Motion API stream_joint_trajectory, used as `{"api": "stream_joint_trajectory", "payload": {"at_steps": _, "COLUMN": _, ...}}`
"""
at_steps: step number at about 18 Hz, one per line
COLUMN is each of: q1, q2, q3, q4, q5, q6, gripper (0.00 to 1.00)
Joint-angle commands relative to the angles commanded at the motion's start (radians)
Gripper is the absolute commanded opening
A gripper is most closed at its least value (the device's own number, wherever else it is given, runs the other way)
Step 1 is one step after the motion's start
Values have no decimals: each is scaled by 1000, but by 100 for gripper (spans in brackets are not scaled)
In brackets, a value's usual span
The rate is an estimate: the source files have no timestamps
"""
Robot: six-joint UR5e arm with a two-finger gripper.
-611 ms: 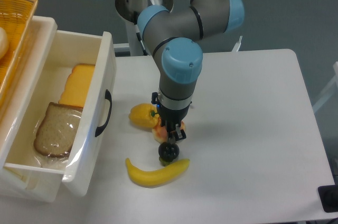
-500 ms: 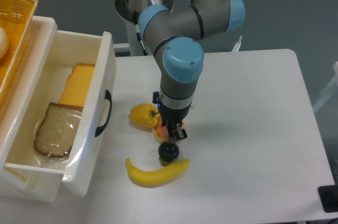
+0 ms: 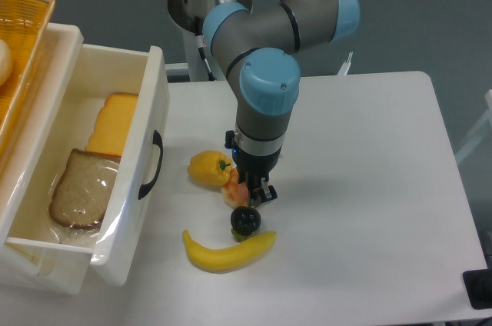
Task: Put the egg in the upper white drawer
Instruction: 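Lower the gripper onto the small brown egg and close it, then lift the egg up off the table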
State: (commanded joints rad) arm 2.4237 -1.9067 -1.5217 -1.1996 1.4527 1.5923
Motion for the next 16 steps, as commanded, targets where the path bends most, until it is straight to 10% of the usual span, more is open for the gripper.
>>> {"api": "stream_joint_trajectory", "payload": {"at_steps": 16, "q1": 63, "q2": 213, "q3": -6, "q4": -190, "q5": -92, "q6": -402, "gripper": 24}}
